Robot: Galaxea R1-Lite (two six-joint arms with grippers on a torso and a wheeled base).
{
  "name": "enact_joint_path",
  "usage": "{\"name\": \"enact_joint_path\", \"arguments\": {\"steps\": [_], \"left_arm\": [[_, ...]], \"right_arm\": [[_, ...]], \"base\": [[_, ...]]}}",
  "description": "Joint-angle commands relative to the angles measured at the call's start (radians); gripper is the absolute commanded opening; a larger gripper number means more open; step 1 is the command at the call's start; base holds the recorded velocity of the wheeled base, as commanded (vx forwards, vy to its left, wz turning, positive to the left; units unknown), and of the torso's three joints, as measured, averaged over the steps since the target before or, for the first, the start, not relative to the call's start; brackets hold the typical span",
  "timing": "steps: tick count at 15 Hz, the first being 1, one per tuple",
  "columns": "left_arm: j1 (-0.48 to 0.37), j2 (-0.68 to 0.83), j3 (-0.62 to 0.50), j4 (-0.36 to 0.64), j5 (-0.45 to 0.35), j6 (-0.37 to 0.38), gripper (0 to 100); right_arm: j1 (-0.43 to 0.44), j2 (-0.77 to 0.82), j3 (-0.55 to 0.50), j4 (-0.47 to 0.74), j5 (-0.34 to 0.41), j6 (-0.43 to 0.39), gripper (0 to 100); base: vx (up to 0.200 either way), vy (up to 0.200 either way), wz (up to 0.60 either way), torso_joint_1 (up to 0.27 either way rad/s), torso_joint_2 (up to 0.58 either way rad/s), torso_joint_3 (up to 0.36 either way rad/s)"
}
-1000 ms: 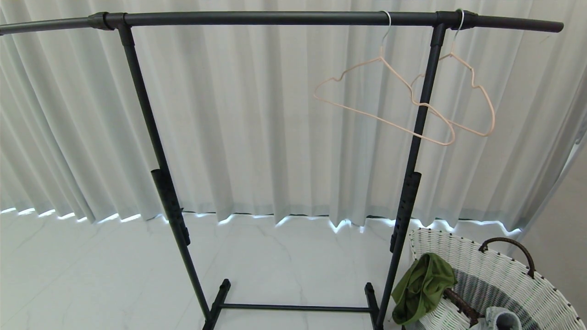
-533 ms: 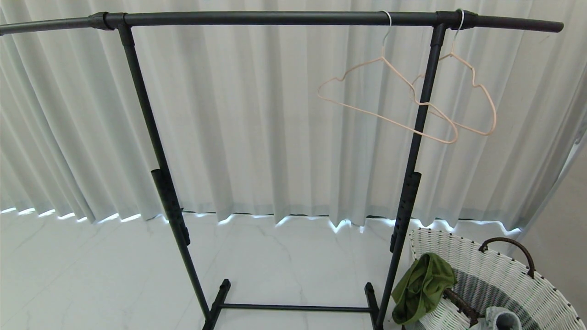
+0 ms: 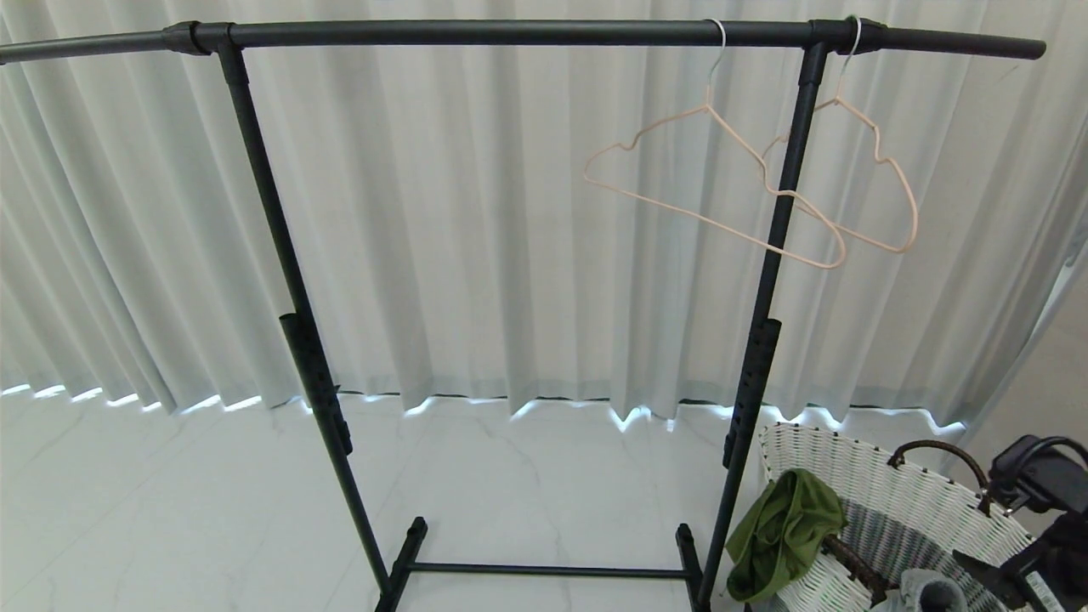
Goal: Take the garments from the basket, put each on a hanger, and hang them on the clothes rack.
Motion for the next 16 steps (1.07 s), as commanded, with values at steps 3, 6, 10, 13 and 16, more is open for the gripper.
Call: {"name": "enact_joint_path", "arguments": {"steps": [3, 6, 10, 13, 16], "left_arm": [[0.000, 0.002, 0.000, 0.000, 0.001, 0.001, 100], [0.000, 0.000, 0.000, 0.000, 0.001, -0.001, 100], [0.000, 0.002, 0.000, 0.000, 0.001, -0.001, 100], [0.000, 0.000, 0.000, 0.000, 0.001, -0.001, 100], [0.000, 0.000, 0.000, 0.000, 0.001, -0.001, 100]], "right_arm": [[-0.010, 0.421, 0.194, -0.440, -0.021, -0.045, 100], [-0.024, 0.475, 0.168, -0.485, -0.001, -0.048, 100], [-0.024, 0.461, 0.145, -0.483, 0.002, -0.105, 100], [-0.050, 0.461, 0.090, -0.460, -0.005, -0.247, 100], [-0.047, 0.409, 0.013, -0.270, 0.002, -0.301, 100]], "base": [[0.000, 0.000, 0.00, 0.000, 0.00, 0.000], [0.000, 0.000, 0.00, 0.000, 0.00, 0.000], [0.000, 0.000, 0.00, 0.000, 0.00, 0.000], [0.000, 0.000, 0.00, 0.000, 0.00, 0.000], [0.000, 0.000, 0.00, 0.000, 0.00, 0.000]]}}
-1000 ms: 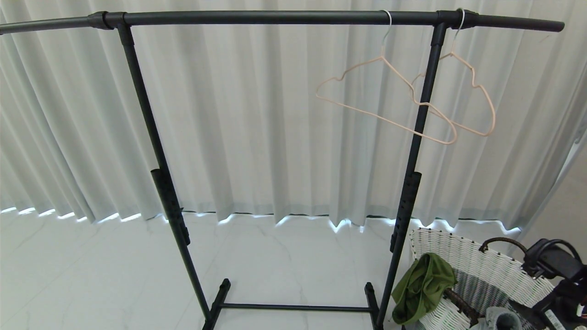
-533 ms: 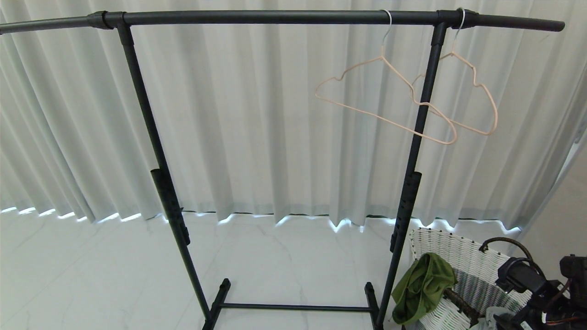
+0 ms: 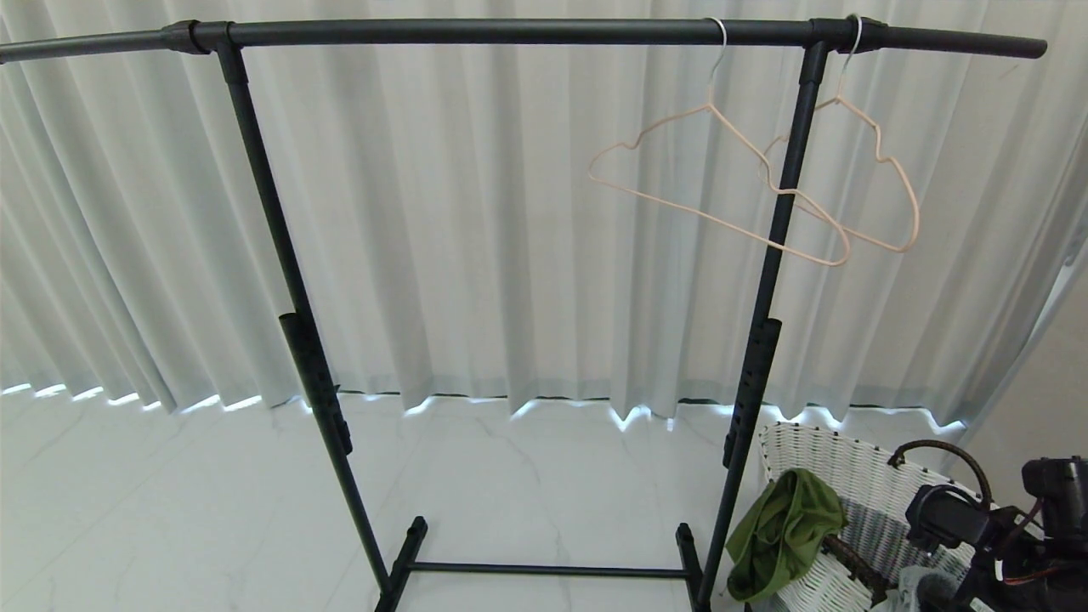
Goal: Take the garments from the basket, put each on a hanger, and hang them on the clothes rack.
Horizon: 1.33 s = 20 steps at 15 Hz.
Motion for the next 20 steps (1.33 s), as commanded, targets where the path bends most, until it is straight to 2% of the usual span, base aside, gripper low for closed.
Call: {"name": "enact_joint_path", "arguments": {"steps": [1, 2, 3, 5, 7, 8, 12, 17, 18, 20], "left_arm": [[0.000, 0.002, 0.000, 0.000, 0.001, -0.001, 100], [0.000, 0.002, 0.000, 0.000, 0.001, -0.001, 100], [0.000, 0.002, 0.000, 0.000, 0.001, -0.001, 100], [0.000, 0.002, 0.000, 0.000, -0.001, -0.001, 100], [0.000, 0.002, 0.000, 0.000, 0.001, -0.001, 100], [0.000, 0.002, 0.000, 0.000, 0.001, -0.001, 100], [0.000, 0.002, 0.000, 0.000, -0.001, 0.001, 100], [0.002, 0.002, 0.000, 0.000, 0.001, -0.001, 100], [0.000, 0.002, 0.000, 0.000, -0.001, -0.001, 100], [0.000, 0.002, 0.000, 0.000, -0.001, -0.001, 100]], "right_arm": [[0.010, -0.077, -0.068, 0.127, 0.003, -0.004, 100], [0.010, -0.097, -0.111, 0.233, 0.004, -0.002, 100], [0.008, -0.088, -0.147, 0.283, 0.003, -0.002, 100], [0.010, -0.032, -0.176, 0.285, -0.005, -0.010, 100], [0.006, 0.027, -0.194, 0.285, -0.059, -0.090, 100], [0.006, 0.052, -0.196, 0.285, -0.071, -0.099, 100], [0.010, 0.193, -0.203, 0.220, -0.083, -0.097, 100], [0.013, 0.238, -0.239, 0.197, -0.079, -0.099, 100], [0.013, 0.239, -0.239, 0.197, -0.079, -0.097, 0], [0.013, 0.238, -0.236, 0.197, -0.079, -0.096, 0]], "base": [[0.000, 0.000, 0.00, 0.000, 0.00, 0.000], [0.000, 0.000, 0.00, 0.000, 0.00, 0.000], [0.000, 0.000, 0.00, 0.000, 0.00, 0.000], [0.000, 0.000, 0.00, 0.000, 0.00, 0.000], [0.000, 0.000, 0.00, 0.000, 0.00, 0.000], [0.000, 0.000, 0.00, 0.000, 0.00, 0.000], [0.000, 0.000, 0.00, 0.000, 0.00, 0.000], [0.000, 0.000, 0.00, 0.000, 0.00, 0.000], [0.000, 0.000, 0.00, 0.000, 0.00, 0.000], [0.000, 0.000, 0.00, 0.000, 0.00, 0.000]]}}
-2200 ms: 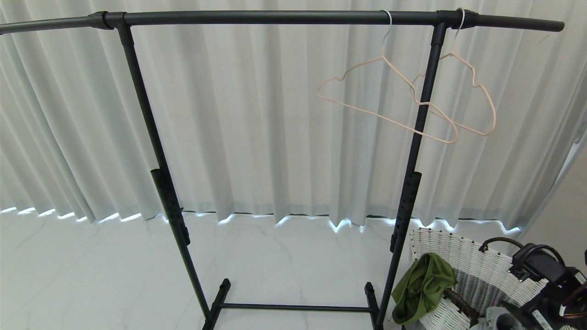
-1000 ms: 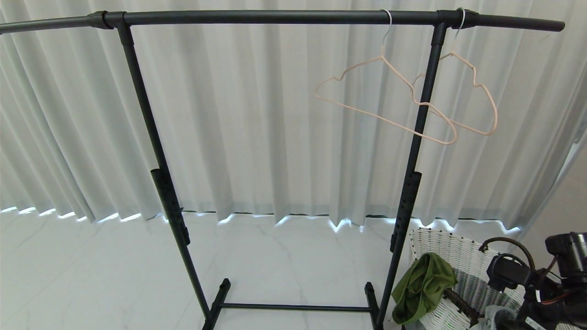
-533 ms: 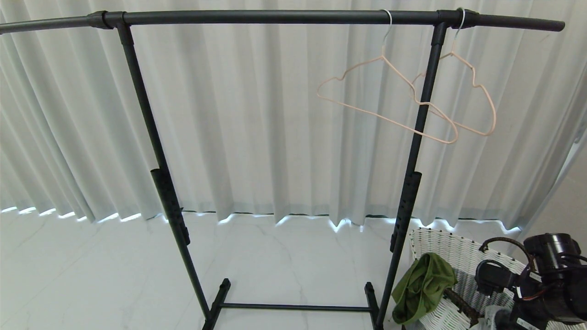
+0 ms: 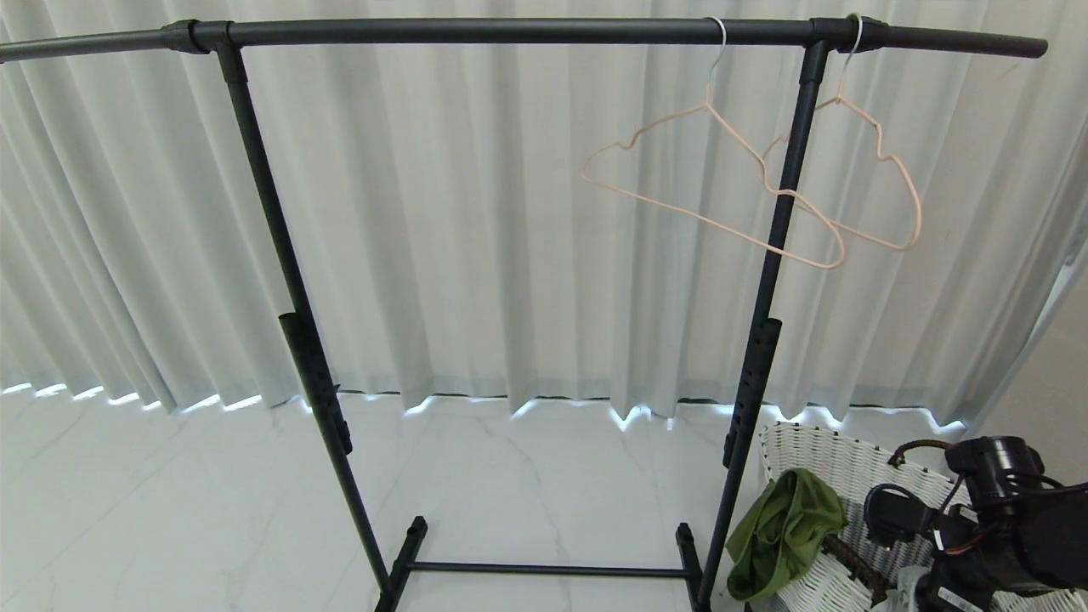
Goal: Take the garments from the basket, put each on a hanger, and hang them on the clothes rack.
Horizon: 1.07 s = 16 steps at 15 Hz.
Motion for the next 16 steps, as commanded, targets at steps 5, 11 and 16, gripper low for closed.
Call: {"name": "enact_joint_path", "arguments": {"steps": [5, 11, 16], "left_arm": [[0.000, 0.002, 0.000, 0.000, 0.001, -0.001, 100], [0.000, 0.002, 0.000, 0.000, 0.001, -0.001, 100], [0.000, 0.000, 0.000, 0.000, -0.001, 0.002, 100]], "right_arm": [[0.003, -0.146, 0.005, 0.116, -0.002, 0.025, 0], [0.043, -0.613, -0.209, 0.796, -0.002, 0.184, 0], [0.061, -0.831, -0.437, 0.983, -0.001, 0.362, 0]], "base": [[0.000, 0.000, 0.00, 0.000, 0.00, 0.000], [0.000, 0.000, 0.00, 0.000, 0.00, 0.000], [0.000, 0.000, 0.00, 0.000, 0.00, 0.000]]}}
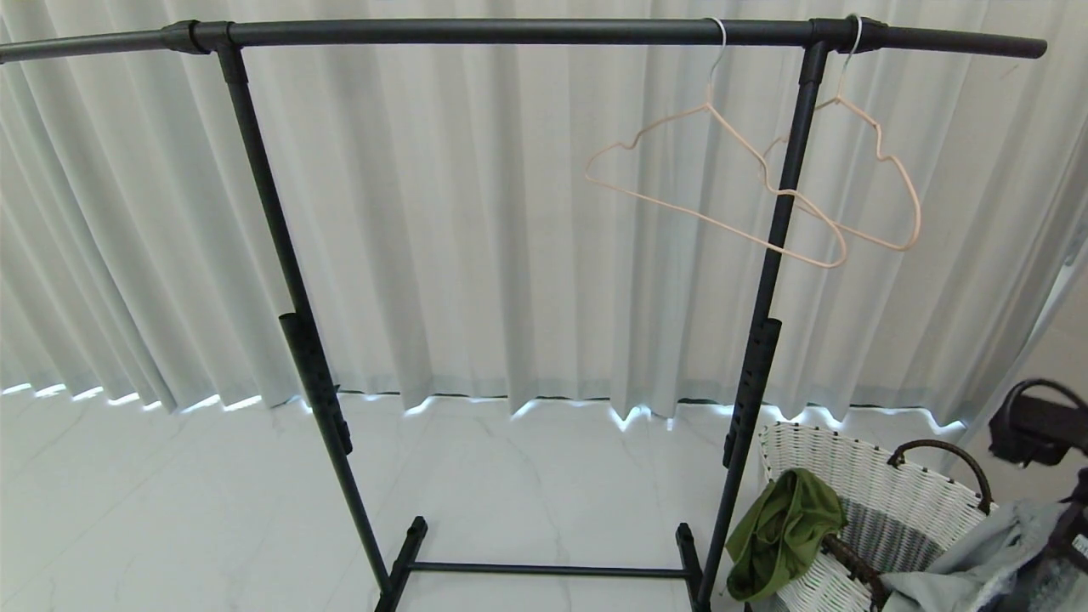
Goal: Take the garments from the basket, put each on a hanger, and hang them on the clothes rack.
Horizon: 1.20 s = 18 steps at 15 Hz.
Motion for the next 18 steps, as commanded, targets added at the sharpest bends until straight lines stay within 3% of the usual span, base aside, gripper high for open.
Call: {"name": "enact_joint_path", "arguments": {"steps": [1, 8, 16, 18], "left_arm": [[0.000, 0.002, 0.000, 0.000, 0.000, 0.017, 100], [0.002, 0.002, 0.000, 0.000, -0.002, 0.029, 100], [0.000, 0.002, 0.000, 0.000, -0.002, 0.029, 100], [0.000, 0.002, 0.000, 0.000, -0.002, 0.030, 100]], "right_arm": [[0.011, -0.136, -0.126, 0.033, 0.003, 0.062, 0], [0.162, -0.147, -0.149, -0.002, 0.010, 0.381, 0], [0.162, -0.138, -0.149, -0.007, 0.060, 0.384, 0], [0.163, -0.135, -0.146, -0.007, 0.063, 0.384, 0]], "base": [[0.000, 0.000, 0.00, 0.000, 0.00, 0.000], [-0.029, 0.000, 0.00, 0.000, 0.00, 0.000], [-0.200, 0.000, 0.00, 0.002, 0.00, 0.001], [0.000, 0.000, 0.00, 0.000, 0.00, 0.000]]}}
